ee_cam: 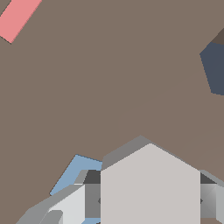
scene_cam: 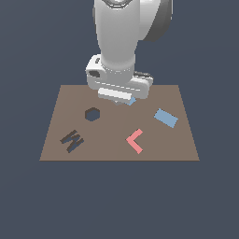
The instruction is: Insert a designated object into the corresponding slot on a board.
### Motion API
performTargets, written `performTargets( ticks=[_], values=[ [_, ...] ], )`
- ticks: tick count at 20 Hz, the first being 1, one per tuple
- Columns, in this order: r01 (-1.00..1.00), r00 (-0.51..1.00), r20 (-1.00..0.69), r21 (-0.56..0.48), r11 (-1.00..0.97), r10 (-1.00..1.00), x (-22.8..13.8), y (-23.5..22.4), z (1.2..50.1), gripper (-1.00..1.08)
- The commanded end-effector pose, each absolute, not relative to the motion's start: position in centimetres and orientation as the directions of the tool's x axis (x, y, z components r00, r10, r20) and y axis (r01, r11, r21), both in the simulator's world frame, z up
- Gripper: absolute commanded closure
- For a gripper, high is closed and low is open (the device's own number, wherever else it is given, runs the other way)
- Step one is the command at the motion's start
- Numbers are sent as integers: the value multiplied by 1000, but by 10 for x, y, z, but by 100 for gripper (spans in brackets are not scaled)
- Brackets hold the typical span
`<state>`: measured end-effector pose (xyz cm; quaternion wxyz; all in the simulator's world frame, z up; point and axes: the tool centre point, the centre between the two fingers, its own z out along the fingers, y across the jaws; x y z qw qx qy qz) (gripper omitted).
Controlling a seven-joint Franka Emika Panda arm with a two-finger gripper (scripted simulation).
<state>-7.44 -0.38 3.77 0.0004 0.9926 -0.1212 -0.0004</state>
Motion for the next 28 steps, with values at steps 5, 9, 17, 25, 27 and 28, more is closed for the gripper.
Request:
performTargets(
  ticks=[5,9,17,25,27,28],
  values=[
    [-116,993,0,1,-993,-116,-53,-48,39,108],
    [-56,998,0,1,-998,-56,-40,-67,40,108],
    [28,1000,-1,1,-1000,28,-20,-92,40,108],
    [52,999,-1,1,-999,52,-12,-98,41,108],
    [49,999,-1,1,-999,49,-13,-99,40,108],
    [50,999,-1,1,-999,50,-13,-98,39,108]
  ],
)
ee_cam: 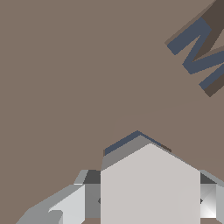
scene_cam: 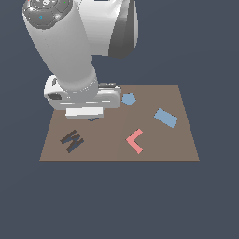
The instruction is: Insert a designated object into the corresponding slot on a board.
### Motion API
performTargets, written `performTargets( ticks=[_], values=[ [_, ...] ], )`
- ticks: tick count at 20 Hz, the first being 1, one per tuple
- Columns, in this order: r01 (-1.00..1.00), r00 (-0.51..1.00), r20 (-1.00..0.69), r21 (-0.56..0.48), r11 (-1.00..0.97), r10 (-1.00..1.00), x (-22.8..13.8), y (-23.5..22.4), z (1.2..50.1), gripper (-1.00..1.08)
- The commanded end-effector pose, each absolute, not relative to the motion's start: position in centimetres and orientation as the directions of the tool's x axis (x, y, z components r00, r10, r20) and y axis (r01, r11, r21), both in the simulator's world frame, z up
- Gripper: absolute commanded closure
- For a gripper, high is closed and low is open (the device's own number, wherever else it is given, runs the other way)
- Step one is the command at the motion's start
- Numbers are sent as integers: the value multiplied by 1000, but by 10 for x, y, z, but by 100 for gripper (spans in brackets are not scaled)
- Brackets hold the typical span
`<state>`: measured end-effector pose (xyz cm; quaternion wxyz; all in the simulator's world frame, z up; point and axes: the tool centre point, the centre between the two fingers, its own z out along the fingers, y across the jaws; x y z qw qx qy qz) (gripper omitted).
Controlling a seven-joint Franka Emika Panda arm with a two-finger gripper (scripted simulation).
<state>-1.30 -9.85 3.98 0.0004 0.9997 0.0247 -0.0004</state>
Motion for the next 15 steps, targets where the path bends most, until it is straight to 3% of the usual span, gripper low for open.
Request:
performTargets(
  ticks=[1,5,6,15],
  values=[
    [50,999,-1,1,-999,50,-13,-98,37,108],
    [52,999,-1,1,-999,52,-12,-98,31,108],
    [52,999,-1,1,-999,52,-12,-98,31,-92],
    [52,999,-1,1,-999,52,-12,-98,31,-92]
  ],
)
